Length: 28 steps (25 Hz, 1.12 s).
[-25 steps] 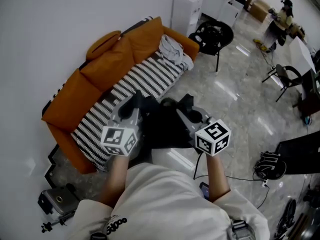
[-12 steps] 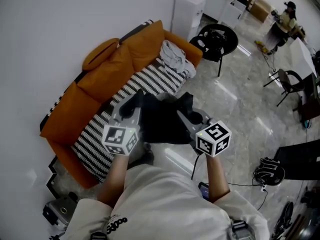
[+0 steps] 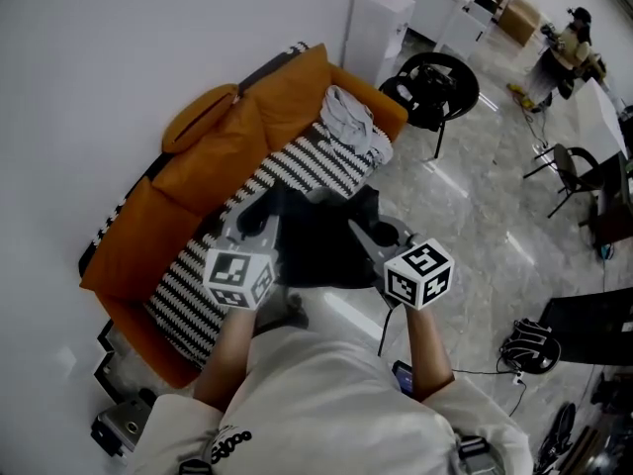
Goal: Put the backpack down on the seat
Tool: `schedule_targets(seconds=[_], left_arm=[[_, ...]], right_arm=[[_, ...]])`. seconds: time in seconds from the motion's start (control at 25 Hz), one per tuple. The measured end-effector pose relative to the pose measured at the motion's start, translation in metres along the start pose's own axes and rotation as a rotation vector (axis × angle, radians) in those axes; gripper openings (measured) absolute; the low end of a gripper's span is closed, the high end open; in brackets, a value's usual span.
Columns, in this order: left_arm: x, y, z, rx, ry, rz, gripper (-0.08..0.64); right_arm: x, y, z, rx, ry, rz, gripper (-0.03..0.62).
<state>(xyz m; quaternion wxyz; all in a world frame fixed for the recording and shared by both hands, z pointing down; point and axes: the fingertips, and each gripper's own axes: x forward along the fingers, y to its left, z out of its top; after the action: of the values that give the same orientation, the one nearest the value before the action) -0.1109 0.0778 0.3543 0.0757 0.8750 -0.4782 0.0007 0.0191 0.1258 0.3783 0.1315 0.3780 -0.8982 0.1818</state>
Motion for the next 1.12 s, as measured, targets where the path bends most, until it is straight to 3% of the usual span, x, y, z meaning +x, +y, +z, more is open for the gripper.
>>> schedule_targets(seconds=[0.6, 1.12], left_arm=[[0.048, 0.079, 0.010, -0.007, 0.004, -0.036, 0.044], [0.084, 0.129, 0.026, -0.006, -0.005, -0.001, 0.044]], right_arm=[[0.084, -0.024, 0.034, 0.018, 0.018, -0.025, 0.020], [0.138, -0.053, 0.071, 0.021, 0.004, -0.012, 0.020]])
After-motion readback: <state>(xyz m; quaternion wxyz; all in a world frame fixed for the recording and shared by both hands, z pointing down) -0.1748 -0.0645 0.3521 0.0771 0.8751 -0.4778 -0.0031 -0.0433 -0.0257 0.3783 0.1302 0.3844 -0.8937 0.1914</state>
